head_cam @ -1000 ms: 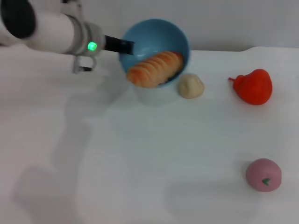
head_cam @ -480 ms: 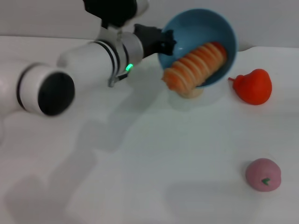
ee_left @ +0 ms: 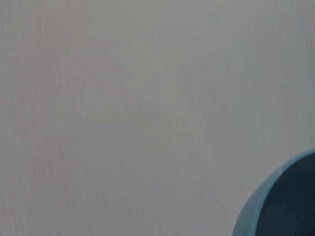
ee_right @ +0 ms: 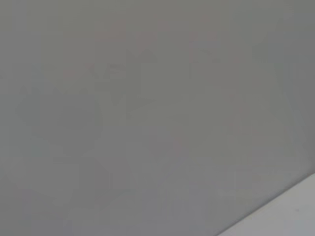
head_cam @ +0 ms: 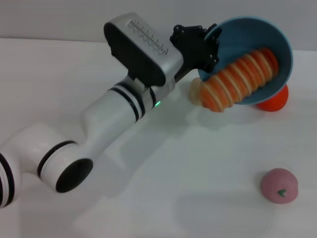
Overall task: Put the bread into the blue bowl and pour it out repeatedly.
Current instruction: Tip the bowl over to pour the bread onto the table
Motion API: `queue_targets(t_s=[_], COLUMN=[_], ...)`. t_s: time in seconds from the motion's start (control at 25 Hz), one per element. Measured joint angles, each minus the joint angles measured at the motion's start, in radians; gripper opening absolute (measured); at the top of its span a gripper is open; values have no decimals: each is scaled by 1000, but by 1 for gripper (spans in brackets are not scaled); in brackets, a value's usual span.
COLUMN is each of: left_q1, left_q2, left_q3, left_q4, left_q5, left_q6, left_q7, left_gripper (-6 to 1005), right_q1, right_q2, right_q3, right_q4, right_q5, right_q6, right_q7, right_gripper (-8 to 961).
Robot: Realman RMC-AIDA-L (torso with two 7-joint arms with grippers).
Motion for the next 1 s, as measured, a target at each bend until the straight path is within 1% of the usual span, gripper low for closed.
queue_targets(t_s=[0.16,0.24,0.36,0.52,0.68,0.88,1.0], left_q1=[-1,-1,-4,-36,-43,-42,-42], left_q2=[0,0,0,0,0,0,0], left_q3=[37,44,49,52,61,112,125], left_q4=[-42,-50,-52,-55,-54,-56,-66], left_q5=[0,0,0,1,2,4,4], left_q6=[104,141,180,207,240,312,352], left_q7=[20,75,193,319,375,489,525], left_gripper=[-1,-1,-1,-2,-2,0,0], right_q1=[-1,-2,-3,-7,-11,-18,-18], right_q2=[-1,-1,0,1,3,2,2], right_q3=[-17,-18,-27,-42,-59,-68,-72], right_q4=[10,11,12,16,21,26,27], right_q5=[8,9,9,9,23,51,52], right_q6=[1,1,1,1,1,1,1], right_q7=[-2,-2,-2,2,3,-2,-2], right_gripper=[479,479,479,479,479,479,479])
